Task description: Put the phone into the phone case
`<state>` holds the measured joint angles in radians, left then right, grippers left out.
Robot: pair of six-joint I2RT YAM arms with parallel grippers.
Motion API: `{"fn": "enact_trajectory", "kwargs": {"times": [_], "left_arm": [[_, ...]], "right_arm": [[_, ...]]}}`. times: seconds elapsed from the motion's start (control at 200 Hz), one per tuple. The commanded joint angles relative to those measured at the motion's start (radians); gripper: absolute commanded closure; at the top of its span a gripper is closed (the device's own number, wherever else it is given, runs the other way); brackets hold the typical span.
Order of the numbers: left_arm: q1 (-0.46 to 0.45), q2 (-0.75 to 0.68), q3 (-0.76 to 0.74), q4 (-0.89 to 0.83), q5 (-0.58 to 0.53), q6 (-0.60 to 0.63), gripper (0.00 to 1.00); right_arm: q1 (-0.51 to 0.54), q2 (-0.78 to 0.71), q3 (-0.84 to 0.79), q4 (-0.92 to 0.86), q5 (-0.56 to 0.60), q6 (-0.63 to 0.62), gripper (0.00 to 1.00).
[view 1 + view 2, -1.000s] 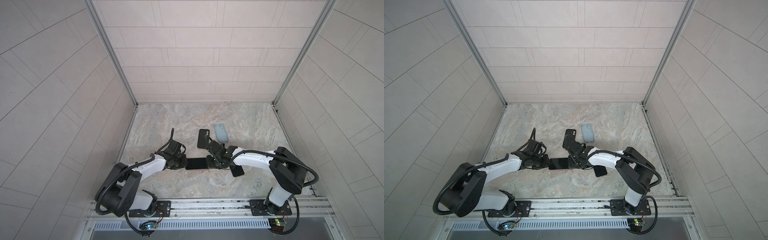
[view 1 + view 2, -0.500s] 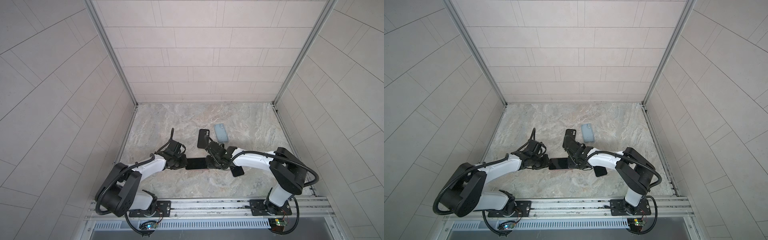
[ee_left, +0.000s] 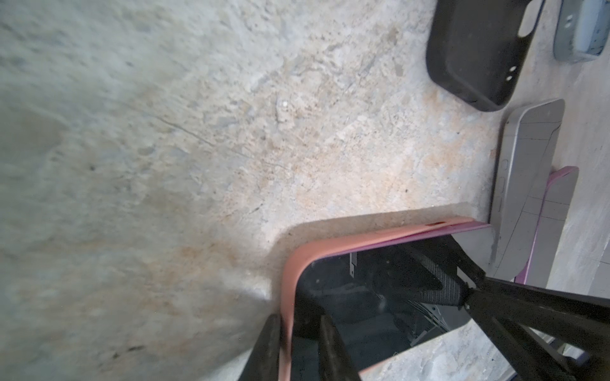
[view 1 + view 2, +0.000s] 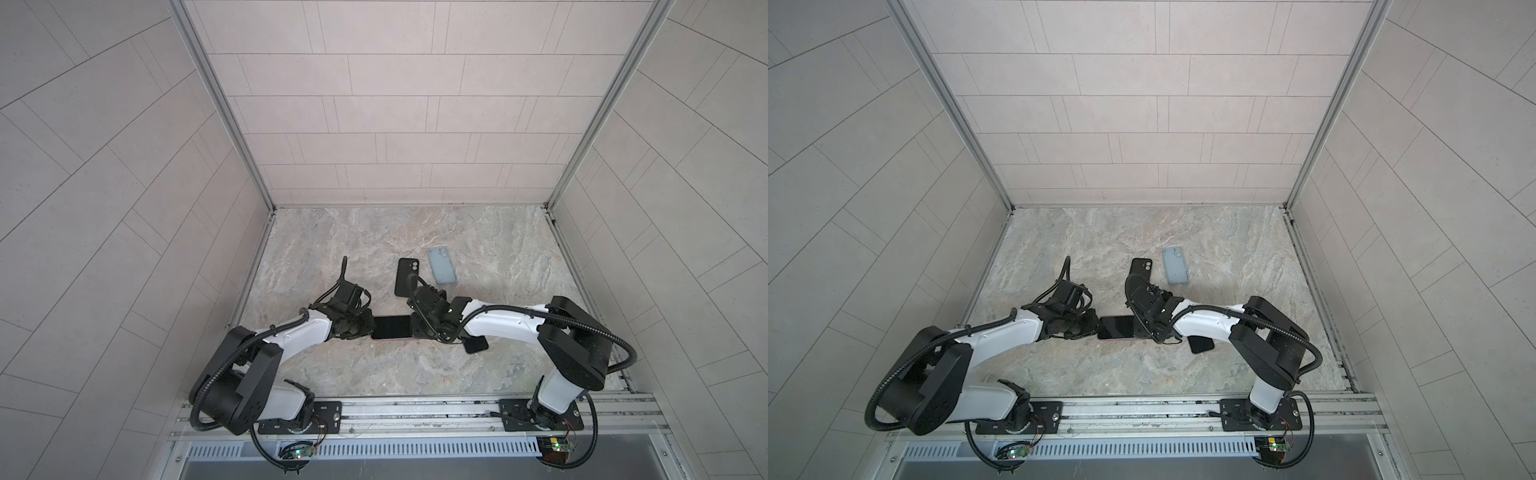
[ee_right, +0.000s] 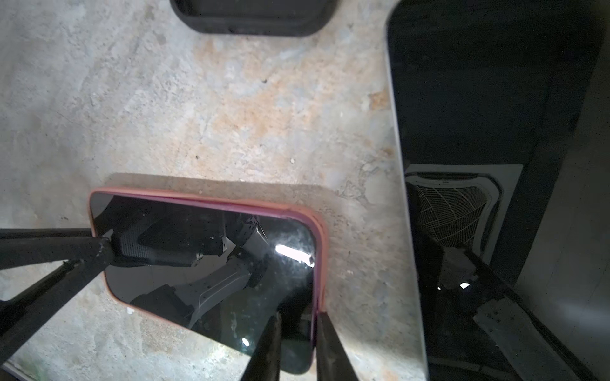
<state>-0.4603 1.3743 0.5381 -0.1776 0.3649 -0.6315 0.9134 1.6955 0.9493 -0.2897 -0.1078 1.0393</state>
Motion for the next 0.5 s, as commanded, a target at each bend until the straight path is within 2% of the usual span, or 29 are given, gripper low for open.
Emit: {"fn": "enact_trajectory", "kwargs": {"times": [0.0, 0.05, 0.21, 0.495], "left_arm": [[-0.005, 0.012, -0.025, -0.034, -0.004, 0.01, 0.82], [-0.005, 0.01, -0.019, -0.047, -0.012, 0.016, 0.85], [-0.004, 0.001, -0.007, -0.077, -0.034, 0.029, 0.86], [-0.003, 0.002, -0.003, -0.081, -0.032, 0.03, 0.86]], "right_arm": [[0.05, 0.034, -0.033, 0.015, -0.086, -0.003, 0.78], [0.05, 0.009, -0.031, -0.01, -0.072, -0.011, 0.78], [0.05, -0.048, -0.029, -0.06, -0.04, -0.029, 0.79], [0.048, -0.052, -0.03, -0.063, -0.026, -0.031, 0.81]]}}
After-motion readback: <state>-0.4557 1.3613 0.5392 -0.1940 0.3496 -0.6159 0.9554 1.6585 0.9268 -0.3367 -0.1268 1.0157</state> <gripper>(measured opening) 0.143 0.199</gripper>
